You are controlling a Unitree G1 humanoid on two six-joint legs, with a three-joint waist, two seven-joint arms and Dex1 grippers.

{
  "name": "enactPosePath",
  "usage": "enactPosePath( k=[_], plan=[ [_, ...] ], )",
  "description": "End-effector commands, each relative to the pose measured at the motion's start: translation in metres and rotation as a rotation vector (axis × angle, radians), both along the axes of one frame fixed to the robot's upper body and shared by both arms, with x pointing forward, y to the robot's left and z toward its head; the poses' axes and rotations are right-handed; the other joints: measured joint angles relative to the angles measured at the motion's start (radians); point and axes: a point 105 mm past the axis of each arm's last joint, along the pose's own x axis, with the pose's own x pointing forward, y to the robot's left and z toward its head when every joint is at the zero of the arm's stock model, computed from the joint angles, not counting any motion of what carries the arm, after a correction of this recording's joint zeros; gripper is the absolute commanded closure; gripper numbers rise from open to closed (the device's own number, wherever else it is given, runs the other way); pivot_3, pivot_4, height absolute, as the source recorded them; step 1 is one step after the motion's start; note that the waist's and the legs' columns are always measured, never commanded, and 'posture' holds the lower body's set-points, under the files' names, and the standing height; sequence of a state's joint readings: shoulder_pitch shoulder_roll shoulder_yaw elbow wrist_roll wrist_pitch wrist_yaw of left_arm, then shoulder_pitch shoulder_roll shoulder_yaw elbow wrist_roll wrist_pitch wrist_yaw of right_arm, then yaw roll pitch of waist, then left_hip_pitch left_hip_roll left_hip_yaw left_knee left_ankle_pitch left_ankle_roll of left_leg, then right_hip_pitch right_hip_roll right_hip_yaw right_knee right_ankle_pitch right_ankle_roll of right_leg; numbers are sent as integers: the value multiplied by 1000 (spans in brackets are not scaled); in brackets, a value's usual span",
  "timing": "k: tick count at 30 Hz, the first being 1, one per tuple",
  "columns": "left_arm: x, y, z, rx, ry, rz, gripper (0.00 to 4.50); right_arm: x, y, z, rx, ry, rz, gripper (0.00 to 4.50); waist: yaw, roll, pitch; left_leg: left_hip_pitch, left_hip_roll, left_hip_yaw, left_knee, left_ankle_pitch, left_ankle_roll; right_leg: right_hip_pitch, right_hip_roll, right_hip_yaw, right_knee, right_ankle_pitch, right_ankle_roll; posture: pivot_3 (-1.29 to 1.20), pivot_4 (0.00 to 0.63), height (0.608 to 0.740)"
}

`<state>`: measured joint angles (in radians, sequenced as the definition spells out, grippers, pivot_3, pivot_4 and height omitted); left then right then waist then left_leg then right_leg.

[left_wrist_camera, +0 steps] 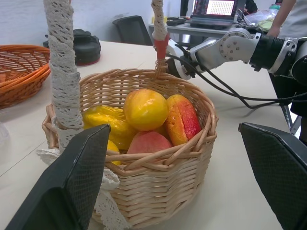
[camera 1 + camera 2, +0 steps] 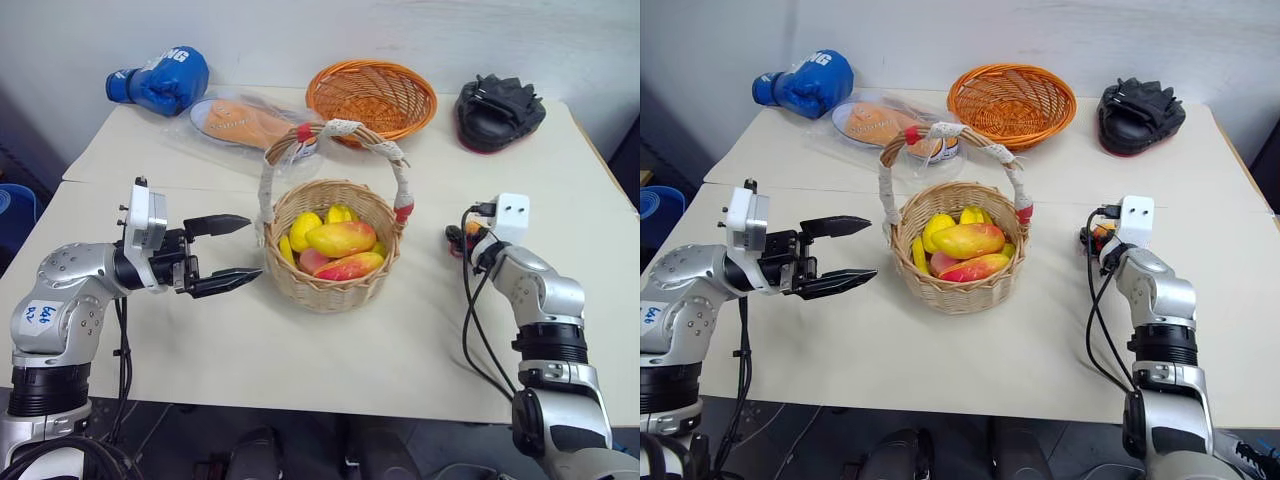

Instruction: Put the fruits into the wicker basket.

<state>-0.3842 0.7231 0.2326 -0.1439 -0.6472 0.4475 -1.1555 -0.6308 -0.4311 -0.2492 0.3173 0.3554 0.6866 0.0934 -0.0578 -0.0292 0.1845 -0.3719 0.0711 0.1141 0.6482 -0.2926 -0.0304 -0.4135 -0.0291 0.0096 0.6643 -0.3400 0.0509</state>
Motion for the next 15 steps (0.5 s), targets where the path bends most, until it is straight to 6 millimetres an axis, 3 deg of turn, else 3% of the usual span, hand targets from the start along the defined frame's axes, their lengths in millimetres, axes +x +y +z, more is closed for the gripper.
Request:
enactPosePath(
  k=[1, 6, 8, 11, 13, 15],
  plan=[
    [-2, 0, 9, 10, -42, -9, 0, -5, -6, 21, 10, -75, 6, 2023, 0, 0, 0, 0, 0, 0, 0, 0, 0, 0, 0, 0, 0, 0, 0, 0, 150, 740],
    [-2, 2, 10, 14, -40, -10, 0, -30, 13, 61, -6, -259, 283, 2046, 3, 1, 0, 0, 0, 0, -1, 0, 0, 0, 0, 0, -1, 0, 0, 0, 150, 740],
    [-4, 4, 9, 15, -32, -13, 0, -66, 39, 86, -41, -349, 587, 2046, 5, 1, 1, -1, 0, 0, -1, 0, 0, 0, 0, 0, -2, 0, 1, 0, 150, 740],
    [-7, 6, 8, 17, -22, -16, 0, -113, 72, 101, -56, -348, 929, 2046, 4, 2, 1, 0, 1, -1, -2, -2, 1, 0, 1, -1, -3, 0, 1, 0, 150, 740],
    [-9, 8, 6, 21, -13, -17, 0, -134, 97, 110, -13, -333, 1090, 2046, -4, 1, 1, 1, 2, 0, -1, -3, 2, 2, 2, 0, -3, 1, 2, 0, 150, 740],
    [-10, 8, 4, 21, -7, -18, 0, -142, 122, 116, 6, -345, 1183, 2046, -7, 1, 1, 4, 3, 0, -1, -3, 3, 3, 3, 1, -2, 1, 2, 0, 150, 740]
  ],
)
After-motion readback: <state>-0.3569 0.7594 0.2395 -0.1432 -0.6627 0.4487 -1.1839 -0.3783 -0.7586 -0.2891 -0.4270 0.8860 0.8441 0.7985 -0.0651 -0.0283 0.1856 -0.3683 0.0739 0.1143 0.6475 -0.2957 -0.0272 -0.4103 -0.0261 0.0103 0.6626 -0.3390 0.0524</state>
